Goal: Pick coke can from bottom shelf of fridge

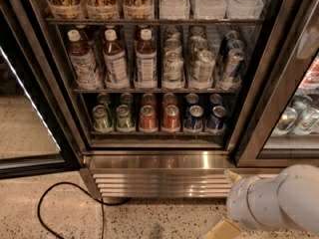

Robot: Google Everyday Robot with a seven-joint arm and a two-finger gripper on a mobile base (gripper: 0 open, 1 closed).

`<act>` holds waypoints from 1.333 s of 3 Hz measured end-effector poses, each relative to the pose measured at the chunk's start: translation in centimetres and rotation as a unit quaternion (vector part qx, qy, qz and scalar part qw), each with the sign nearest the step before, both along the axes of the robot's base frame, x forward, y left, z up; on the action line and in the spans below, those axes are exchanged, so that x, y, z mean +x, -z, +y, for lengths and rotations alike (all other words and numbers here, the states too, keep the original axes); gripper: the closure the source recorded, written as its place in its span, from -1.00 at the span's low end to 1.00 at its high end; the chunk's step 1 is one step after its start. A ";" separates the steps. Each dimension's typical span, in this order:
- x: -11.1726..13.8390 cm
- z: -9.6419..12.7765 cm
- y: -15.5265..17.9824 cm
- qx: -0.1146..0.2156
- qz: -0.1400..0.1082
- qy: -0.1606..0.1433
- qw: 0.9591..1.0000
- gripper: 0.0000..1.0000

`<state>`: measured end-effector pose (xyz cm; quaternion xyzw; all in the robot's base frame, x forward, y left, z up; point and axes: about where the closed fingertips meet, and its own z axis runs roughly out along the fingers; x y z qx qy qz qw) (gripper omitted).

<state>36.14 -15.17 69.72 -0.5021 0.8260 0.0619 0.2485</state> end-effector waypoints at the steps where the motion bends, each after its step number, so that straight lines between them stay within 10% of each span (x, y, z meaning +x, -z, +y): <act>1: 1.3 1.5 1.2 0.004 -0.029 0.045 0.999 -1.00; 4: 4.0 5.2 0.5 0.067 -0.073 0.119 0.988 -1.00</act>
Offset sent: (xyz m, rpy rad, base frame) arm 0.0504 0.0474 -0.0097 0.0879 -0.2107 -0.3114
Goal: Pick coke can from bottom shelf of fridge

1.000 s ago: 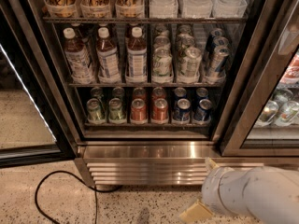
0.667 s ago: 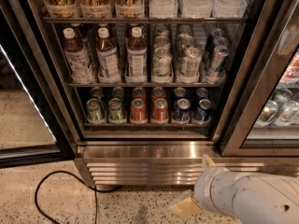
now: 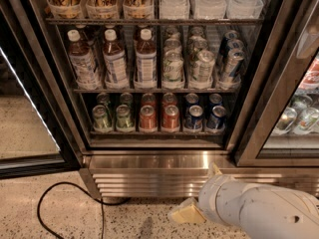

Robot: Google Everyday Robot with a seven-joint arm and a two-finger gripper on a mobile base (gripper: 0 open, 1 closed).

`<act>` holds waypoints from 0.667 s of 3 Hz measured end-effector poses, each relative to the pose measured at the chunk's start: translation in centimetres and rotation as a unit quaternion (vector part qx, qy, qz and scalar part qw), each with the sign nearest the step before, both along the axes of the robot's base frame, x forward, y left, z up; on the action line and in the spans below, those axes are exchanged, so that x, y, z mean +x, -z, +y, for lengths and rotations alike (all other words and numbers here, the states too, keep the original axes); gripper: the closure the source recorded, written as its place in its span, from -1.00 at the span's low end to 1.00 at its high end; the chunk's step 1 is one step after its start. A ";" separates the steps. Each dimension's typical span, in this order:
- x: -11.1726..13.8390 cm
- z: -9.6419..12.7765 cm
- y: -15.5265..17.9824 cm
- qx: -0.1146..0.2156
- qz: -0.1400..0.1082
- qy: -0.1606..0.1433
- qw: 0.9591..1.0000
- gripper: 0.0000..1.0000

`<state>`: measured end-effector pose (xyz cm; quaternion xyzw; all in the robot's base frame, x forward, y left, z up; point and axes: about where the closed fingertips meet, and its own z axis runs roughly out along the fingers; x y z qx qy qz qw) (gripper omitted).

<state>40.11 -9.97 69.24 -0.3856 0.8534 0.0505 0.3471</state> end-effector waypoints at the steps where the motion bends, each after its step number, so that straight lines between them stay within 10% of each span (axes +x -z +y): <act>1: 0.6 1.0 2.6 0.041 0.007 0.015 0.999 -1.00; 2: 1.1 3.4 6.3 0.100 -0.001 0.028 0.995 -1.00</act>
Offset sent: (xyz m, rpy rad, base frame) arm 0.0153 0.0659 -0.1108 0.3669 -0.0481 -0.0861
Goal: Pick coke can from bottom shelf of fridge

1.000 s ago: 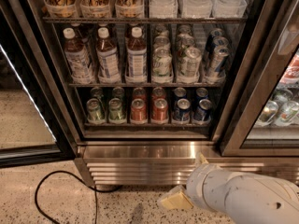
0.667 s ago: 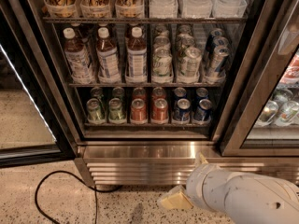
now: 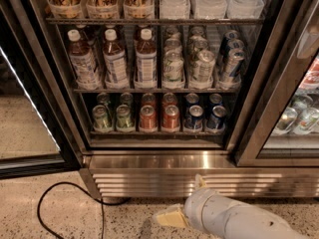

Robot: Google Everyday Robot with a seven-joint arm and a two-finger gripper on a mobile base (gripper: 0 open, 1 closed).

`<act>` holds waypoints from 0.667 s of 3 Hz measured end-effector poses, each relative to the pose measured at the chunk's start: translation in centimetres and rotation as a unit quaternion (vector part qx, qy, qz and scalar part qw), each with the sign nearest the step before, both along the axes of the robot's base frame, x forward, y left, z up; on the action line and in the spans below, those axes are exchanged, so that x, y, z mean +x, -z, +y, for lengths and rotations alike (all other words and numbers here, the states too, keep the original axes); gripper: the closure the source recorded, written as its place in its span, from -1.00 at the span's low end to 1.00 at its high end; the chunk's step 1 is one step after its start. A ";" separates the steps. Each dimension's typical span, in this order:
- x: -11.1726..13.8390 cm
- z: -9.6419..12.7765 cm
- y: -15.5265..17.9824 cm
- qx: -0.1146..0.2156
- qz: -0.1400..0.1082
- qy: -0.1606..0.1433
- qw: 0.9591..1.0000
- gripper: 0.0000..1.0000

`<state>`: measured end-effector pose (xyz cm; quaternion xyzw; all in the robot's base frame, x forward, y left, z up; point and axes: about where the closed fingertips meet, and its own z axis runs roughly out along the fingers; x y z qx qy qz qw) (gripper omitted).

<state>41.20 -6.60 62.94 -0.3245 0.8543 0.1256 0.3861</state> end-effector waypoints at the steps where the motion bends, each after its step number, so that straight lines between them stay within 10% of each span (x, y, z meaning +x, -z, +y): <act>1: 0.6 2.8 2.5 0.052 -0.029 0.003 0.998 -1.00; 2: 2.1 5.3 3.5 0.090 -0.084 0.001 0.992 -1.00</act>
Offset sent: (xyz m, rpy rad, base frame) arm 0.0428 0.0780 -0.0437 0.2729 -0.3359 -0.0182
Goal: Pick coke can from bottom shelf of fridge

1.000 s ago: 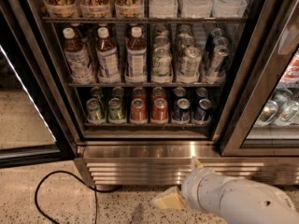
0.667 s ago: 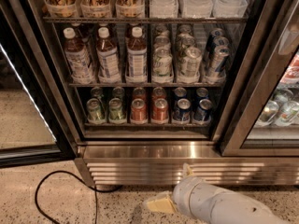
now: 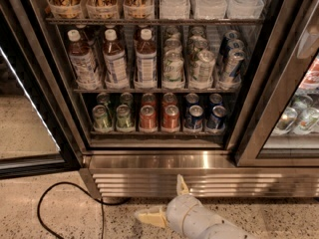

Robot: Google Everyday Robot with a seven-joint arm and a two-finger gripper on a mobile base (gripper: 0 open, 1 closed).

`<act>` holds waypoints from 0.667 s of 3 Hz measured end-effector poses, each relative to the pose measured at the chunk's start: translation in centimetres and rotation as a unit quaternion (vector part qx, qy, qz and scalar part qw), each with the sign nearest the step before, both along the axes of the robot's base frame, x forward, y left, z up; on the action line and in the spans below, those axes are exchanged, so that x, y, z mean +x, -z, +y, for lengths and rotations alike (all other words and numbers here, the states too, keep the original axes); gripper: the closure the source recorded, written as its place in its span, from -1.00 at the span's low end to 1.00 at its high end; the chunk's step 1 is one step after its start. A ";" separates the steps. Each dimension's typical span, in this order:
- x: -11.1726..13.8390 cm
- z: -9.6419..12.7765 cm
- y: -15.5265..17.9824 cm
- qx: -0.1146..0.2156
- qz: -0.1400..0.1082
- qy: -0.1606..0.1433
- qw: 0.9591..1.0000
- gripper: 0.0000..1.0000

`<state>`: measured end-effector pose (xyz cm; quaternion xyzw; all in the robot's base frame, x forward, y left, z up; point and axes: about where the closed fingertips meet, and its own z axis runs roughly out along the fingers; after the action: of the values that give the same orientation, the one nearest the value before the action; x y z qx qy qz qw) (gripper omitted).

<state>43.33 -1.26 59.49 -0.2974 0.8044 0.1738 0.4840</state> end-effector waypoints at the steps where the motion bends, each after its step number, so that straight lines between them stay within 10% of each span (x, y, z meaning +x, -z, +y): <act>1: 2.3 0.9 0.2 0.014 -0.061 0.008 0.998 -1.00; 2: 5.0 0.7 0.9 0.014 -0.094 0.028 0.995 -1.00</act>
Offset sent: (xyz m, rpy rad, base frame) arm 0.0825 0.0027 -0.0204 0.0247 -0.2609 -0.1104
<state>48.35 -0.59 58.62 -0.2835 0.7608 0.1424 0.5662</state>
